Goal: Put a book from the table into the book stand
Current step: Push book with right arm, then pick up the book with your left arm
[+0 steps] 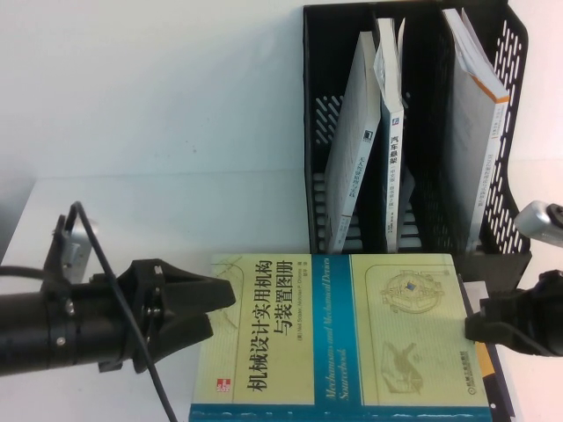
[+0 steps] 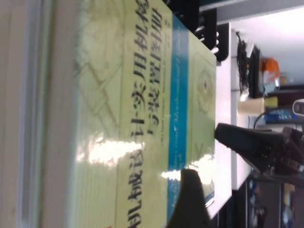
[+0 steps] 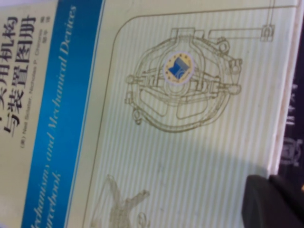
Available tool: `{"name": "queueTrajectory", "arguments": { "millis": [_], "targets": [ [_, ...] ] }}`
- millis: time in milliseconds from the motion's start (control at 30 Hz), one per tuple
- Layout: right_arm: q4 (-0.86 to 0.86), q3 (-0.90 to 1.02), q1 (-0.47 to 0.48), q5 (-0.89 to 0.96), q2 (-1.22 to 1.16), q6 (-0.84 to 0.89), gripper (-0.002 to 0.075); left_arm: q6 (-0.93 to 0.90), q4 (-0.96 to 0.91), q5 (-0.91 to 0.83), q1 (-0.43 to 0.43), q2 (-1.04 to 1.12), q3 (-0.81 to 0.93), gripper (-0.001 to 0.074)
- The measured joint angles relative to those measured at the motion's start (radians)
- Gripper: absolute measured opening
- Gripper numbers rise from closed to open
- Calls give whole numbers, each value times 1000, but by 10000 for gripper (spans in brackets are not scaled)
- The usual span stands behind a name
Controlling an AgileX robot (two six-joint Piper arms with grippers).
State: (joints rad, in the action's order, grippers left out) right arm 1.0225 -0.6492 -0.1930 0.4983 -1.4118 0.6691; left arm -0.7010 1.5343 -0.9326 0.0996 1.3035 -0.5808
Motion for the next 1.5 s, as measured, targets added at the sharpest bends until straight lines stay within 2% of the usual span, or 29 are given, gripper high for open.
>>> {"name": "queueTrajectory", "arguments": {
  "millis": [167,300,433,600,967,1200,1500],
  "targets": [
    [25,0,-29,-7,-2,28,2,-43,-11,-96,-9,113,-63,484],
    [37,0,-38,-13,-2,33,2,-109,-11,-205,-79,189,-108,544],
    [37,0,-39,-13,-2,36,2,-131,-23,-218,-167,229,-121,610],
    [37,0,-39,-17,-2,36,2,-129,-105,-208,-231,254,-126,628],
    [45,2,-39,-22,-2,36,3,-122,-118,-169,-233,370,-127,629],
    [44,2,-39,-23,-2,36,3,-137,-33,-210,-233,480,-127,629],
    [46,2,-39,-23,-2,36,3,-147,-10,-210,-214,524,-130,629]
  ]
}}
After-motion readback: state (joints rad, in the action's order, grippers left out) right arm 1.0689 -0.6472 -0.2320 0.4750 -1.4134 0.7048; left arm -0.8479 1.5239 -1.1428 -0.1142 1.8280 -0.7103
